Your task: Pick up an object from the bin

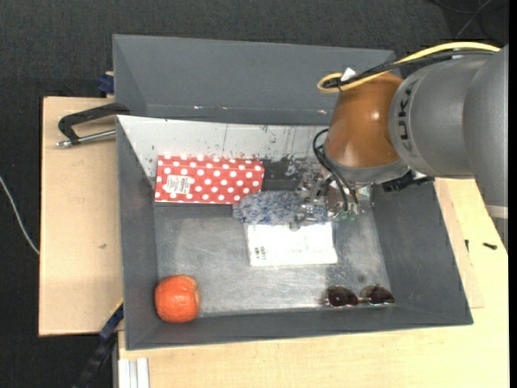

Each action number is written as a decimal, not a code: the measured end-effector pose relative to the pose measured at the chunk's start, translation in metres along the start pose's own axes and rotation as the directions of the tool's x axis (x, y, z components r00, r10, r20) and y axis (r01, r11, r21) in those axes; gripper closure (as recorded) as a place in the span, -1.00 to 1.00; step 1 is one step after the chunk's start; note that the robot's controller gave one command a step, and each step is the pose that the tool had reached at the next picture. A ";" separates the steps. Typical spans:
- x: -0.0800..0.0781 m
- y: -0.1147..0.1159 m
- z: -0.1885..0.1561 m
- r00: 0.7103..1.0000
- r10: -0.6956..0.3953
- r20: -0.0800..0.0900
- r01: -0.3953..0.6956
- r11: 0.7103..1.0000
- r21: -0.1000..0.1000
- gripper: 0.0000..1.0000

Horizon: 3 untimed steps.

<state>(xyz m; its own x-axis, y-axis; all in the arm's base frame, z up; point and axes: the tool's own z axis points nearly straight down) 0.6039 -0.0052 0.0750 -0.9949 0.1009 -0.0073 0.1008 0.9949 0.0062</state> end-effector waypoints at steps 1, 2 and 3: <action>0.003 -0.001 -0.002 0.999 0.043 -0.003 -0.043 0.999 0.001 1.00; 0.002 -0.001 -0.003 0.999 0.038 -0.003 -0.038 0.999 0.001 1.00; 0.004 -0.001 -0.010 0.999 0.033 -0.007 -0.033 0.999 0.003 1.00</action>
Offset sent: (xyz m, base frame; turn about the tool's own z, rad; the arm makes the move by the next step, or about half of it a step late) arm 0.0000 0.0000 0.0136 0.0000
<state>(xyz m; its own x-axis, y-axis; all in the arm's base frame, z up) 0.5998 -0.0057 0.0846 -0.9910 0.1340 -0.0005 0.1340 0.9910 0.0039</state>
